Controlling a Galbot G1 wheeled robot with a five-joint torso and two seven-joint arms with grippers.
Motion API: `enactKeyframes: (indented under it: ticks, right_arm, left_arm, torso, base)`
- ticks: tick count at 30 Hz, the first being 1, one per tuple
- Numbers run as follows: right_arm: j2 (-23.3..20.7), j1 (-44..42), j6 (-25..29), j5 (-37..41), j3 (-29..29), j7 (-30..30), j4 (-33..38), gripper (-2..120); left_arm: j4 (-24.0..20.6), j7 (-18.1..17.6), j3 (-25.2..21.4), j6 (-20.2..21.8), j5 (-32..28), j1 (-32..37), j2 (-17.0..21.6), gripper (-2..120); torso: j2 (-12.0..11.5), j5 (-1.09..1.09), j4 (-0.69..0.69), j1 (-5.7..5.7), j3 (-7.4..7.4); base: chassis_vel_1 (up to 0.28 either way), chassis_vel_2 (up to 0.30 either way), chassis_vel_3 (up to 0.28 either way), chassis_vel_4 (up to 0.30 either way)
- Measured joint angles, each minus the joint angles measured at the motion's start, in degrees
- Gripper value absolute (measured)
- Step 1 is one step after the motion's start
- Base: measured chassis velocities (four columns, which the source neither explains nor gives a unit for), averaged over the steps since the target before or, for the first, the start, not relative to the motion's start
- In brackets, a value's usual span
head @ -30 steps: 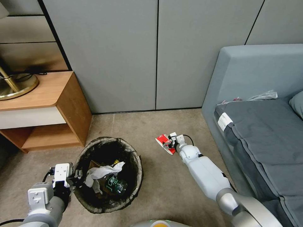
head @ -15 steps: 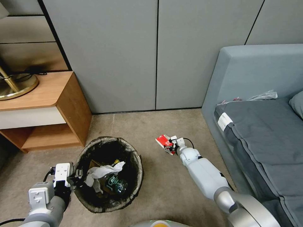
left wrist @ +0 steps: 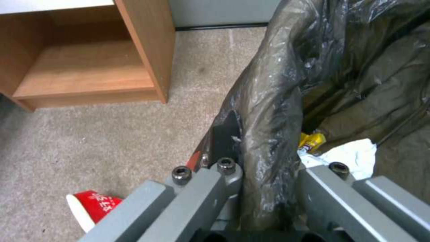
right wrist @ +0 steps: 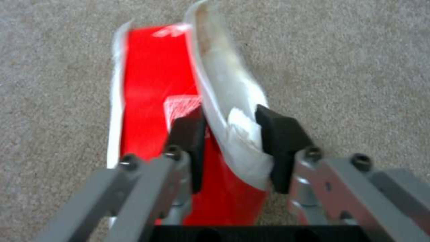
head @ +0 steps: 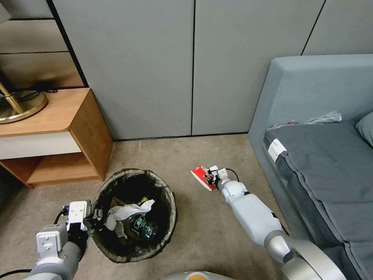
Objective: Pick up the trash bin, then pick up the garbage from the floor and place it into the trash bin.
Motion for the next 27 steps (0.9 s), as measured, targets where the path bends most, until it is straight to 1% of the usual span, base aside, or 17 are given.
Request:
enactKeyframes:
  ticks: [2,3,6,16,19,21,22,23,24,26,27]
  right_arm:
    - [-0.01,-0.10,0.23,-0.16,0.02,0.00,0.12,14]
    - [-0.01,-0.10,0.23,-0.16,0.02,0.00,0.12,14]
    - [-0.03,-0.10,0.40,-0.18,0.07,0.00,0.10,1]
    - [-0.31,-0.16,1.45,-0.19,0.36,0.57,-0.09,1]
    - [-1.09,-0.79,2.13,-0.33,0.71,1.37,1.92,1]
    - [-2.12,-1.56,2.09,-0.22,1.01,1.69,5.53,1]
    - [-3.20,-2.29,1.79,0.24,1.19,1.89,9.41,1]
    - [-3.84,-2.68,1.47,0.66,1.24,1.93,11.43,1]
    - [-3.84,-2.68,1.47,0.66,1.24,1.93,11.43,1]
    - [-6.10,-4.10,-0.26,2.60,1.38,1.99,19.30,1]
    - [-6.78,-4.46,-0.71,3.26,1.42,2.00,21.81,1]
  left_arm:
    - [0.00,0.02,0.01,-0.03,0.02,-0.04,0.02,0]
    - [0.00,0.02,0.01,-0.03,0.02,-0.04,0.02,0]
    - [0.00,0.02,-0.03,-0.05,0.03,-0.04,0.00,0]
    - [0.00,0.02,0.00,-0.10,0.14,-0.15,-0.16,0]
    - [0.00,0.03,0.04,-0.11,0.19,-0.22,-0.19,0]
    - [0.00,0.03,0.04,-0.11,0.19,-0.28,-0.19,0]
    - [0.00,0.03,0.05,-0.11,0.19,-0.30,-0.19,0]
    - [0.00,0.03,0.05,-0.11,0.18,-0.31,-0.18,0]
    - [0.00,0.03,0.05,-0.11,0.18,-0.31,-0.18,0]
    - [0.00,0.03,0.05,-0.12,0.15,-0.31,-0.13,0]
    - [0.00,0.03,0.05,-0.11,0.13,-0.32,-0.11,0]
  torso:
    - [0.00,0.00,0.00,0.00,0.00]
    - [0.00,0.00,0.00,0.00,0.00]
    - [0.00,0.00,0.00,0.00,0.00]
    - [0.00,0.01,0.01,0.00,0.00]
    - [0.00,0.01,0.00,0.00,0.00]
    - [0.00,0.01,-0.01,0.00,0.00]
    - [0.00,0.01,-0.01,0.00,0.00]
    - [0.00,0.01,0.01,0.00,0.00]
    - [0.00,0.01,0.01,0.00,0.00]
    - [0.00,0.01,-0.01,0.00,0.00]
    - [0.00,0.01,-0.01,0.00,0.00]
  base:
    - [0.000,0.000,0.000,0.000]
    - [0.000,0.000,0.000,0.000]
    - [0.000,0.000,0.000,0.000]
    - [0.000,0.000,0.000,0.000]
    - [0.000,0.000,0.000,0.000]
    - [0.000,0.000,0.000,0.000]
    - [0.000,0.000,0.000,0.000]
    - [0.000,0.000,0.000,0.000]
    - [0.000,0.000,0.000,0.000]
    - [0.000,0.000,0.000,0.000]
    - [0.000,0.000,0.000,0.000]
